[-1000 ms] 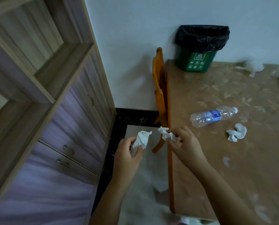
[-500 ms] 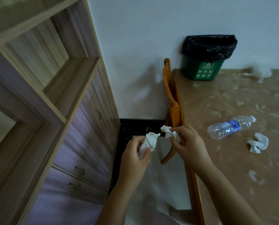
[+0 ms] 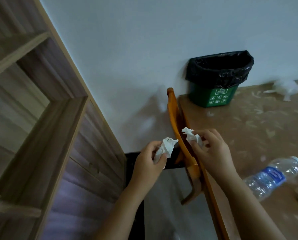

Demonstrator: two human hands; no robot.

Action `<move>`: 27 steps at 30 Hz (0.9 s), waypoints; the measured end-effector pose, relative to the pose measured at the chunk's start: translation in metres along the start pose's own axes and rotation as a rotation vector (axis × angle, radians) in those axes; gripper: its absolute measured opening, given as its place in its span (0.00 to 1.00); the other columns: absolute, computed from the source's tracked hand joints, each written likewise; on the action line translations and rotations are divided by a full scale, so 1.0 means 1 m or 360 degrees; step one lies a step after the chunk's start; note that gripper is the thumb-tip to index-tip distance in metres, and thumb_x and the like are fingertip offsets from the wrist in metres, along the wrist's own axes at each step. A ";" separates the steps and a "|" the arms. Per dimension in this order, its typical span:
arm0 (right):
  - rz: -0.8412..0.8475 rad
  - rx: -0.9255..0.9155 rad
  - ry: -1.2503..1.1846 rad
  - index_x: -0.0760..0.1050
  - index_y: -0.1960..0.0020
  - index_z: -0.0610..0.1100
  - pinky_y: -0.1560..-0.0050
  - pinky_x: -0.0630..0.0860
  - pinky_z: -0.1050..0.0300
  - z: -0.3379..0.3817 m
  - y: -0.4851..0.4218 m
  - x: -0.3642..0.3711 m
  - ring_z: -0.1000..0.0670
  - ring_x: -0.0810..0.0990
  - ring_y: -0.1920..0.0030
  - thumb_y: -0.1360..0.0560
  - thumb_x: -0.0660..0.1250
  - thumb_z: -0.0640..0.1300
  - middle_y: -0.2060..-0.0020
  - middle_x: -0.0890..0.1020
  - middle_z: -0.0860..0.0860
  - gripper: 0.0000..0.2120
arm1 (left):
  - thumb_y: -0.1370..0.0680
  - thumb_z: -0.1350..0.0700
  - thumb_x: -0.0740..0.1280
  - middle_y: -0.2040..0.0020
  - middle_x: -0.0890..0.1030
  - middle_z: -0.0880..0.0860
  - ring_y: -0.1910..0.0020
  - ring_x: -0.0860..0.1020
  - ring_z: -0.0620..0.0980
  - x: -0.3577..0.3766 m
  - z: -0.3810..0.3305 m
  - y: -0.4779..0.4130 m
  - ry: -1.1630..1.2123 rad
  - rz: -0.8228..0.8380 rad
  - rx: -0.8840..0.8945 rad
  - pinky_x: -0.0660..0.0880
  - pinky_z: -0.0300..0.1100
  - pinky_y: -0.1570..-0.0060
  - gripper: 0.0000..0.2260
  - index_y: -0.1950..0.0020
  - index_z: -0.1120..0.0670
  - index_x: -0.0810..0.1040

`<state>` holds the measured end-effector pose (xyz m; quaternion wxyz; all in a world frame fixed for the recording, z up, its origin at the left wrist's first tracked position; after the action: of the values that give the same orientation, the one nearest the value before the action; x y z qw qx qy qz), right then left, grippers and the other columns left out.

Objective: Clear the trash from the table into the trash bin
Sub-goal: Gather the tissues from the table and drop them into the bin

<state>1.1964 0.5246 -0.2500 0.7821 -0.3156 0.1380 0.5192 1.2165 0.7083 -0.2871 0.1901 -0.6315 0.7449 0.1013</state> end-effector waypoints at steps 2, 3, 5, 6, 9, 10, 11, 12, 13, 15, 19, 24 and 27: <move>-0.0001 0.0034 0.0028 0.77 0.52 0.44 0.62 0.68 0.71 -0.006 -0.015 0.002 0.54 0.74 0.58 0.29 0.68 0.42 0.57 0.75 0.52 0.07 | 0.26 0.57 0.67 0.49 0.79 0.49 0.52 0.78 0.43 0.005 -0.001 -0.021 0.0004 0.0047 0.0003 0.76 0.36 0.57 0.12 0.45 0.46 0.72; 0.0011 0.0058 0.0040 0.77 0.51 0.44 0.63 0.68 0.69 -0.009 -0.021 0.005 0.54 0.74 0.58 0.29 0.68 0.42 0.56 0.76 0.52 0.07 | 0.26 0.57 0.67 0.49 0.79 0.49 0.52 0.78 0.43 0.006 -0.001 -0.029 0.0009 0.0071 0.0007 0.76 0.35 0.57 0.12 0.44 0.46 0.72; 0.0010 0.0102 0.0056 0.77 0.51 0.44 0.61 0.68 0.67 -0.016 -0.032 0.010 0.54 0.74 0.57 0.29 0.68 0.42 0.55 0.76 0.52 0.08 | 0.26 0.57 0.67 0.49 0.79 0.48 0.52 0.78 0.43 0.007 0.000 -0.047 0.0016 0.0101 0.0026 0.77 0.35 0.57 0.12 0.45 0.45 0.72; 0.0004 0.0124 0.0065 0.77 0.51 0.45 0.61 0.68 0.67 -0.019 -0.038 0.013 0.54 0.74 0.56 0.29 0.68 0.42 0.55 0.76 0.52 0.07 | 0.25 0.57 0.67 0.50 0.79 0.47 0.53 0.78 0.42 0.005 0.001 -0.057 0.0017 0.0107 0.0040 0.77 0.35 0.58 0.12 0.45 0.45 0.72; -0.0018 0.0211 0.0094 0.76 0.50 0.45 0.60 0.68 0.67 -0.027 -0.062 0.021 0.55 0.74 0.56 0.29 0.68 0.40 0.55 0.76 0.53 0.08 | 0.25 0.56 0.67 0.51 0.79 0.47 0.54 0.77 0.42 0.001 0.008 -0.095 -0.0005 0.0115 0.0063 0.76 0.33 0.60 0.11 0.45 0.47 0.72; -0.0044 0.0239 0.0104 0.76 0.50 0.45 0.60 0.68 0.67 -0.029 -0.070 0.024 0.55 0.74 0.56 0.29 0.68 0.40 0.55 0.76 0.53 0.08 | 0.25 0.56 0.66 0.51 0.79 0.46 0.55 0.77 0.41 -0.001 0.009 -0.108 -0.0014 0.0136 0.0073 0.75 0.32 0.60 0.11 0.45 0.46 0.72; -0.0082 0.0256 0.0123 0.76 0.51 0.44 0.60 0.68 0.67 -0.029 -0.080 0.026 0.54 0.74 0.56 0.30 0.68 0.39 0.55 0.76 0.52 0.08 | 0.25 0.56 0.66 0.52 0.79 0.46 0.55 0.77 0.41 -0.001 0.010 -0.122 -0.0017 0.0166 0.0088 0.75 0.33 0.60 0.10 0.46 0.45 0.71; -0.0124 0.0269 0.0149 0.77 0.51 0.44 0.60 0.68 0.66 -0.030 -0.090 0.028 0.53 0.74 0.56 0.30 0.68 0.39 0.56 0.76 0.52 0.08 | 0.25 0.55 0.66 0.52 0.79 0.46 0.55 0.77 0.41 -0.002 0.010 -0.137 -0.0012 0.0201 0.0107 0.76 0.34 0.60 0.10 0.46 0.45 0.71; -0.0166 0.0283 0.0176 0.77 0.51 0.44 0.60 0.68 0.66 -0.030 -0.099 0.031 0.53 0.74 0.57 0.30 0.68 0.39 0.56 0.75 0.52 0.07 | 0.25 0.55 0.67 0.51 0.79 0.46 0.55 0.77 0.42 -0.003 0.009 -0.151 -0.0002 0.0232 0.0127 0.76 0.35 0.60 0.10 0.46 0.45 0.71; -0.0255 0.0315 0.0217 0.77 0.52 0.44 0.61 0.67 0.67 -0.028 -0.120 0.036 0.54 0.73 0.58 0.30 0.68 0.41 0.58 0.75 0.53 0.07 | 0.25 0.55 0.67 0.51 0.79 0.47 0.55 0.78 0.43 -0.005 0.004 -0.182 0.0011 0.0298 0.0186 0.77 0.37 0.59 0.10 0.47 0.44 0.71; -0.0376 0.0393 0.0273 0.77 0.52 0.44 0.61 0.66 0.67 -0.029 -0.160 0.047 0.53 0.73 0.58 0.29 0.67 0.40 0.57 0.75 0.51 0.07 | 0.25 0.56 0.66 0.50 0.79 0.48 0.54 0.78 0.45 -0.007 0.000 -0.244 -0.0012 0.0394 0.0292 0.77 0.37 0.59 0.10 0.46 0.47 0.73; -0.0514 0.0454 0.0355 0.77 0.52 0.44 0.63 0.65 0.68 -0.039 -0.198 0.040 0.56 0.71 0.61 0.29 0.68 0.39 0.61 0.72 0.56 0.06 | 0.26 0.57 0.66 0.53 0.79 0.46 0.55 0.78 0.45 0.018 -0.007 -0.305 0.0045 0.0549 0.0310 0.78 0.44 0.58 0.09 0.47 0.47 0.74; -0.0578 0.0465 0.0404 0.77 0.52 0.44 0.62 0.65 0.70 -0.047 -0.225 0.025 0.54 0.72 0.59 0.29 0.68 0.39 0.59 0.74 0.53 0.06 | 0.26 0.58 0.66 0.57 0.77 0.39 0.57 0.78 0.42 0.040 -0.020 -0.332 0.0088 0.0618 0.0348 0.77 0.41 0.59 0.10 0.51 0.43 0.72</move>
<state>1.4148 0.4540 -0.2203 0.8763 -0.2814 0.2496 0.3011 1.5332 0.6036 -0.2558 0.2139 -0.4545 0.8639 0.0373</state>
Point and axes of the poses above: each hand's wrist, its own y-axis away from the middle knuckle, its own x-axis out of the palm, z = x × y, the point moved 6 cm from there along -y, towards the middle knuckle
